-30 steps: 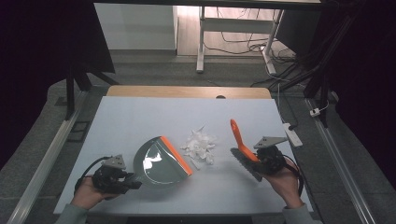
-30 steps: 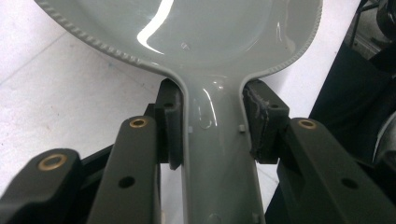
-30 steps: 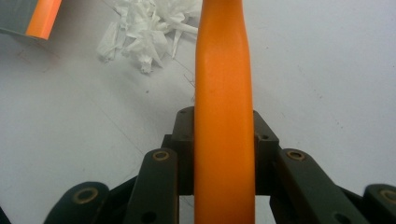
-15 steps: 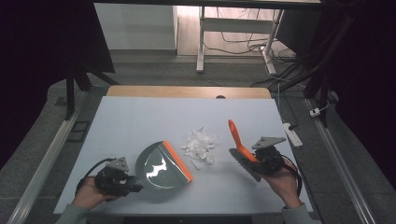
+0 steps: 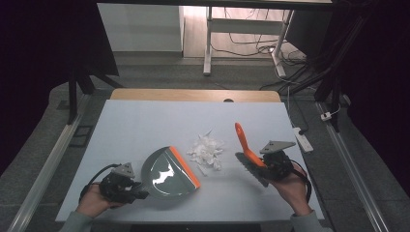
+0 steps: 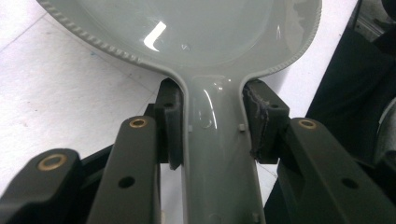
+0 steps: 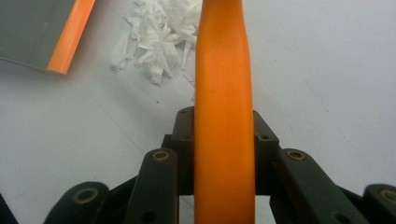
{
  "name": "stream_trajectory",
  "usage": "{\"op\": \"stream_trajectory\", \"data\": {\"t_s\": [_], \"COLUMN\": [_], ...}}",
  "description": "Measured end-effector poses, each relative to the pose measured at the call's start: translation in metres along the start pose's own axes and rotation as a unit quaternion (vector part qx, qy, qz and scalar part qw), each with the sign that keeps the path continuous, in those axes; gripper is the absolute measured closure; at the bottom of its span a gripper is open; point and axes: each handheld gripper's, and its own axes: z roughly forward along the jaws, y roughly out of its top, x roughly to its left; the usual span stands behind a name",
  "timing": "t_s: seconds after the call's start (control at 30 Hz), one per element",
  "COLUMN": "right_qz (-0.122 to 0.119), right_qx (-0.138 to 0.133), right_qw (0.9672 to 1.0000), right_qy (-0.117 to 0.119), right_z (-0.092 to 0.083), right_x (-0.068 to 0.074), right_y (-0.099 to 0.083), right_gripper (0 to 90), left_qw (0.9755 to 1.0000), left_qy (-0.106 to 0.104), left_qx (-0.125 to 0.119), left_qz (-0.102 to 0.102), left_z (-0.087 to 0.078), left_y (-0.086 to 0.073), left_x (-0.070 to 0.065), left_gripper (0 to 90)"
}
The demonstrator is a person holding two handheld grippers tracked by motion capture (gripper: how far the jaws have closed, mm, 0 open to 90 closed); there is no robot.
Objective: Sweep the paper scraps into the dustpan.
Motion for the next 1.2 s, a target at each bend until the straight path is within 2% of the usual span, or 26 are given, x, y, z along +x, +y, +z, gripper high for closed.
{"op": "stream_trajectory", "data": {"t_s": [0.13, 0.27, 0.53, 0.6, 0.77, 1.2], "right_qz": [0.005, 0.01, 0.009, 0.002, 0.004, 0.025], "right_qx": [0.001, -0.004, 0.001, 0.004, 0.003, 0.012], "right_qw": [1.0, 0.9999, 0.9999, 0.9999, 0.9998, 0.9993], "right_qy": [-0.001, 0.002, -0.011, -0.013, -0.02, -0.023], "right_z": [0.004, 0.011, 0.024, 0.027, 0.031, 0.059], "right_x": [-0.002, -0.003, -0.002, -0.001, -0.001, -0.018], "right_y": [0.006, 0.017, 0.044, 0.048, 0.054, 0.078], "right_gripper": [70.2, 70.2, 70.2, 70.2, 70.3, 70.2], "left_qw": [1.0, 1.0, 0.9999, 0.9999, 0.9999, 0.9999], "left_qy": [-0.004, -0.006, -0.01, -0.009, -0.011, -0.009], "left_qx": [-0.008, 0.001, 0.002, 0.002, -0.005, 0.005], "left_qz": [-0.005, -0.003, -0.004, -0.006, -0.006, -0.012], "left_z": [0.0, 0.005, 0.007, 0.006, 0.005, 0.007], "left_y": [0.001, 0.003, 0.006, 0.006, 0.007, 0.008], "left_x": [0.002, 0.002, 0.003, 0.003, 0.003, 0.006], "left_gripper": [61.3, 61.3, 61.3, 61.3, 61.3, 61.2]}}
